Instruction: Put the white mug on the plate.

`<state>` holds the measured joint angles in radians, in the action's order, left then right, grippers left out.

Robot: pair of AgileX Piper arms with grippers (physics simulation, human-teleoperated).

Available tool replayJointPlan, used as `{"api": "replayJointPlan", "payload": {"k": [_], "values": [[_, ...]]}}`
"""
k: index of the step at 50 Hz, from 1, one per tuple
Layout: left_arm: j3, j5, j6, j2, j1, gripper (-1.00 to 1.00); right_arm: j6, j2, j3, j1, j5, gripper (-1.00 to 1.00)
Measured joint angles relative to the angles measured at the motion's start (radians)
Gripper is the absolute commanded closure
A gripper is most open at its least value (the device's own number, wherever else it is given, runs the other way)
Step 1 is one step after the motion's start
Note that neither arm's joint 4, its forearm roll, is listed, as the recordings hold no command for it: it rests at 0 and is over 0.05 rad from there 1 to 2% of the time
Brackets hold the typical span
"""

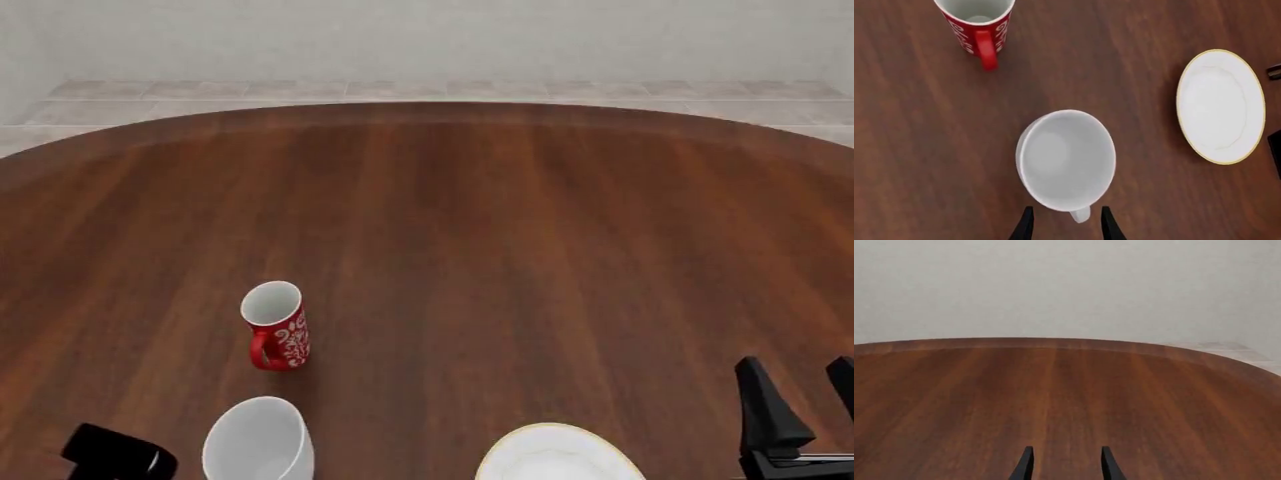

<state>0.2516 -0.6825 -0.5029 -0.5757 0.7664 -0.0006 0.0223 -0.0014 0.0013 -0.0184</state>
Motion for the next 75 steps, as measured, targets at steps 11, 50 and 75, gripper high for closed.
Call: {"api": "replayJointPlan", "payload": {"k": [11,50,75], "values": [[-0.031,0.054,-0.018,-0.045,0.017,-1.0,0.0,0.0,0.0,0.0,0.0,-1.0],[-0.074,0.189,-0.021,-0.163,0.051,1.0,0.0,0.0,0.0,0.0,0.0,-1.0],[-0.012,-0.019,0.111,-0.007,-0.076,1.0,0.0,0.0,0.0,0.0,0.0,-1.0]]}}
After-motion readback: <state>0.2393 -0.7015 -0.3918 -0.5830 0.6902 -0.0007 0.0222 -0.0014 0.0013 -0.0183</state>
